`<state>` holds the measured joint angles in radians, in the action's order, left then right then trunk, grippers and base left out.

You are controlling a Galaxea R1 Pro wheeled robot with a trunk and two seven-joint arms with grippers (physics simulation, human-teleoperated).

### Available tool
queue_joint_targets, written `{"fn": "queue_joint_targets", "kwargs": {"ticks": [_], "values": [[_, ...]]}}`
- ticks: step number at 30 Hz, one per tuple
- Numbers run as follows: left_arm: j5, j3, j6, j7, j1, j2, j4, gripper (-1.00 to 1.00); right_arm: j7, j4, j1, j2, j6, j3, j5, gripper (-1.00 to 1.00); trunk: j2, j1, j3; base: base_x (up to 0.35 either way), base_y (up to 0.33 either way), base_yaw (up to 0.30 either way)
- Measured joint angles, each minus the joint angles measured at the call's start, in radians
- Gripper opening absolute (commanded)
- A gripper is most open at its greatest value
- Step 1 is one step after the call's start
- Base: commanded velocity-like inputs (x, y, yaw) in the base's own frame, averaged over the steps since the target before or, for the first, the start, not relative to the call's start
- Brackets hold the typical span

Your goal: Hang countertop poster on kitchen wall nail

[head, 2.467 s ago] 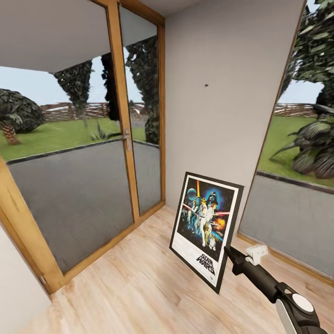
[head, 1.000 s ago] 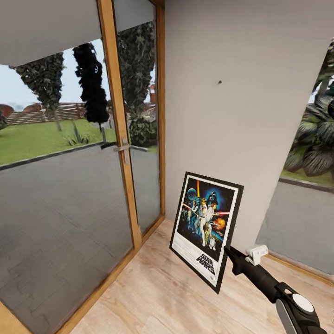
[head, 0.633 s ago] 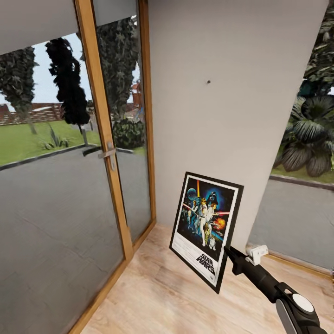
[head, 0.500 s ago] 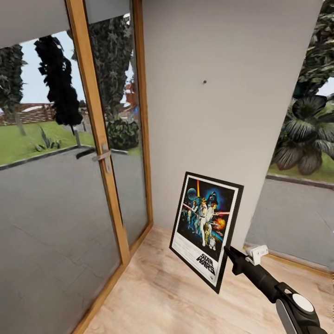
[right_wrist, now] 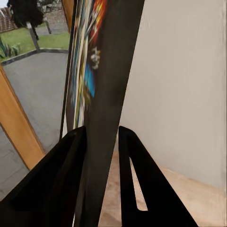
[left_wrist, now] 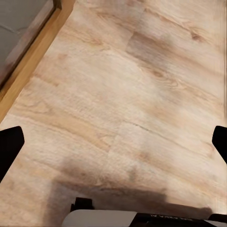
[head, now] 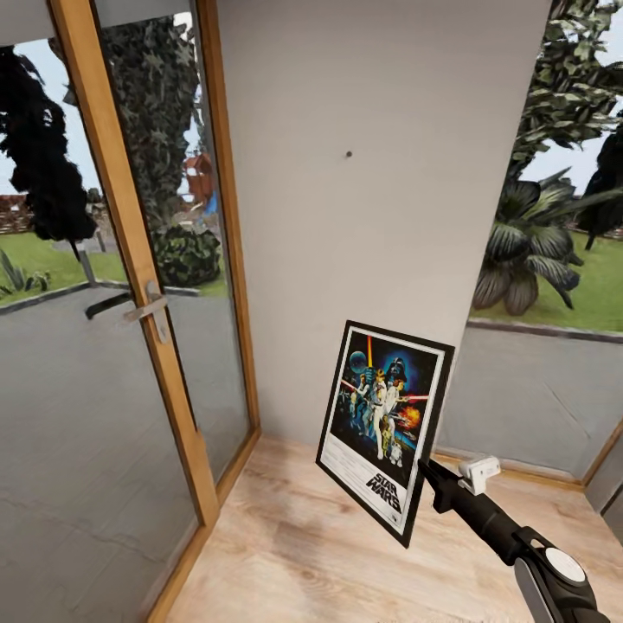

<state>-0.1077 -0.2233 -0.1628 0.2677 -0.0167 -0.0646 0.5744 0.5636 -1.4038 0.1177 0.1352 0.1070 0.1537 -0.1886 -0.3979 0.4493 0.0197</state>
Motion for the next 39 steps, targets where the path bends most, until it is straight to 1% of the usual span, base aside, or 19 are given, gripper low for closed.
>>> {"fn": "queue_joint_targets", "kwargs": {"ticks": [25, 39], "values": [[0.000, 0.000, 0.000, 0.000, 0.000, 0.000, 0.000, 1.00, 0.000, 0.001, 0.000, 0.000, 0.000, 0.000, 0.000, -1.00, -0.001, 0.000, -0.011, 0.001, 0.002, -0.294], [0.000, 0.000, 0.000, -0.001, 0.000, 0.000, 0.007, 1.00, 0.005, -0.005, 0.001, 0.000, 0.004, -0.001, -0.001, -1.00, -0.001, 0.000, -0.012, 0.000, 0.000, -0.033]]}}
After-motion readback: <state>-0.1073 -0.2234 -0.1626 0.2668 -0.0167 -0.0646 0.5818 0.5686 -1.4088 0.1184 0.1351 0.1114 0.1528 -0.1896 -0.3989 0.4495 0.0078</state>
